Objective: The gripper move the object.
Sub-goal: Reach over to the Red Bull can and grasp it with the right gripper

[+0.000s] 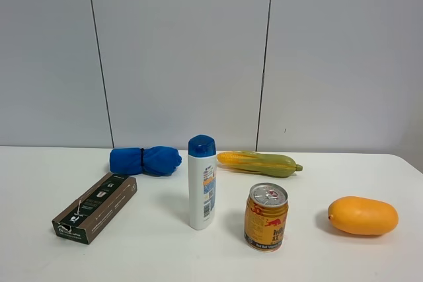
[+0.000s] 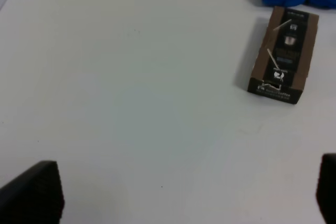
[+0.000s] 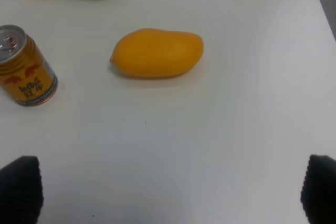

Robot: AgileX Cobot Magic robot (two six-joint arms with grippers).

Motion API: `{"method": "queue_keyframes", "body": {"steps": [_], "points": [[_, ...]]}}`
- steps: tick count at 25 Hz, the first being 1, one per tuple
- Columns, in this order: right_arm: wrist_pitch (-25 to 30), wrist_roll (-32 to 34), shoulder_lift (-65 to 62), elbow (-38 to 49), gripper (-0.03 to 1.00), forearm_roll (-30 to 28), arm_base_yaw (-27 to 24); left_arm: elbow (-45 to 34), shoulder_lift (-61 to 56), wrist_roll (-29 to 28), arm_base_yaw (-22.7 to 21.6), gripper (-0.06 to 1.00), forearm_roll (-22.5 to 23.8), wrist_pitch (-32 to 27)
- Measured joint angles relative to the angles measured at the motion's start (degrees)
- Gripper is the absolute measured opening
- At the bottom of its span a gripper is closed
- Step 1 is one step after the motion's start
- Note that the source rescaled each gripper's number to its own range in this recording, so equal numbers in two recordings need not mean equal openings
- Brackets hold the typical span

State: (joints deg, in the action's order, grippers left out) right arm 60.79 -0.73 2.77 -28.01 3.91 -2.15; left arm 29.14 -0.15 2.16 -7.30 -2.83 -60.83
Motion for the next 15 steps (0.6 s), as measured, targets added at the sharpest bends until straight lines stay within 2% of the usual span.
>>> {"method": "queue_keyframes", "body": {"steps": [15], "points": [[0.0,0.0,0.0,0.0,1.0,0.0,0.0,0.0,0.0,0.0,0.0,1.0,0.0,0.0]]}}
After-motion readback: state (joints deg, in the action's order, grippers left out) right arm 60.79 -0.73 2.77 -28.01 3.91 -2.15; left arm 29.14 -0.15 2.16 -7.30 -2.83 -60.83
